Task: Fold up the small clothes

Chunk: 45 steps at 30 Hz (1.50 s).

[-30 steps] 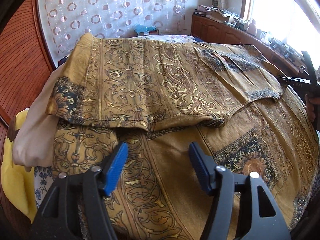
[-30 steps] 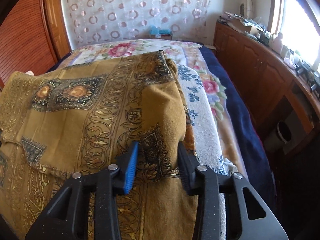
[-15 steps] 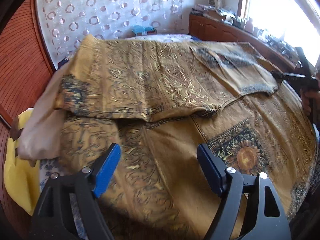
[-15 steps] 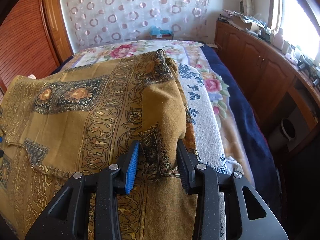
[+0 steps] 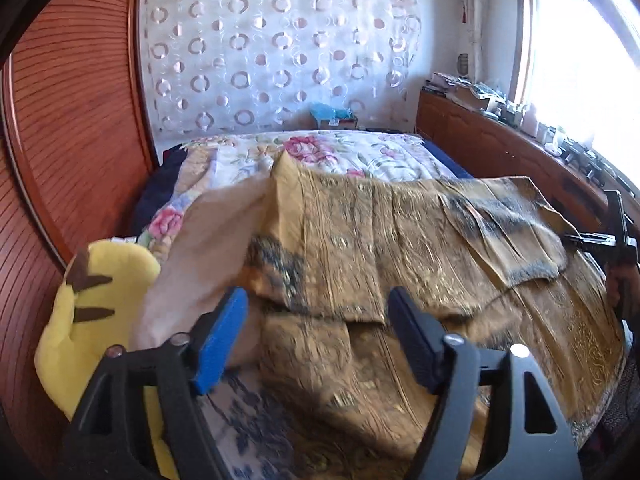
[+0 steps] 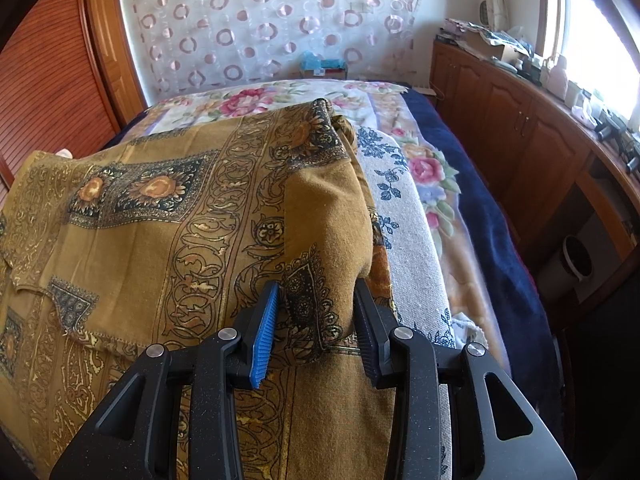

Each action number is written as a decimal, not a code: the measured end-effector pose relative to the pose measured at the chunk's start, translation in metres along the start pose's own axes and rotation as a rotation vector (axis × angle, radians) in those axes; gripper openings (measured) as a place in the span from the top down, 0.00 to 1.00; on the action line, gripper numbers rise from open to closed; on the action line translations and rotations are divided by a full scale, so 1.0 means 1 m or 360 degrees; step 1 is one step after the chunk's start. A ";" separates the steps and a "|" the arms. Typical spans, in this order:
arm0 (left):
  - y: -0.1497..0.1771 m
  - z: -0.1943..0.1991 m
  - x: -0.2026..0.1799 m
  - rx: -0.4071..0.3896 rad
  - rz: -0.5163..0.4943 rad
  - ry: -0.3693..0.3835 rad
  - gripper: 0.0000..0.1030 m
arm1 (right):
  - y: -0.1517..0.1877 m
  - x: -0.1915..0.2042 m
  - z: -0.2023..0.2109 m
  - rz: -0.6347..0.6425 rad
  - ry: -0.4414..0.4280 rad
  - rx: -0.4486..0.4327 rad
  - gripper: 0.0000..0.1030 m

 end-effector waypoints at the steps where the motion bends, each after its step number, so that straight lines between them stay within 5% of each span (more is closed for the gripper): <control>1: -0.004 -0.006 0.002 0.0011 -0.0007 -0.0005 0.36 | 0.000 0.000 0.000 0.0000 0.0000 0.0000 0.65; 3: -0.010 -0.016 0.005 0.0030 -0.0020 -0.0041 0.52 | 0.000 0.000 0.000 -0.0001 -0.0001 0.0000 0.65; 6: -0.013 -0.035 0.010 0.0095 -0.0041 -0.0105 0.60 | 0.000 0.000 0.000 -0.0001 -0.0001 -0.0001 0.65; 15: -0.004 -0.076 0.021 0.0216 -0.0012 -0.0184 0.63 | 0.000 0.000 0.000 0.0000 0.0001 -0.0001 0.65; 17: -0.004 -0.077 0.018 0.0217 -0.0042 -0.0184 0.85 | 0.000 0.000 0.000 0.0000 0.0001 -0.0001 0.65; 20: -0.007 -0.071 0.013 0.0176 -0.0041 -0.0187 0.97 | 0.000 0.001 0.000 0.0002 0.0003 0.0000 0.65; 32: -0.037 -0.022 -0.008 -0.0059 -0.0022 -0.0060 1.00 | 0.000 0.002 0.001 0.0018 0.0027 -0.0002 0.66; 38: -0.027 0.000 -0.016 -0.0092 -0.0014 0.0009 1.00 | 0.000 0.017 0.012 0.0151 0.0042 -0.0046 0.95; 45: -0.018 0.031 -0.014 -0.0162 0.0041 0.0075 1.00 | -0.020 0.033 0.066 0.0162 -0.0138 -0.0226 0.98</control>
Point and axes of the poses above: each gripper's, at about its wrist camera, not at the fingertips, and z roughly against the way its jaws point, x to its left, y to its underside, the point moved 7 cm from there along -z, roughly the way its jaws point, and after that the axes turned 3 degrees about z, right-handed, at the moved point
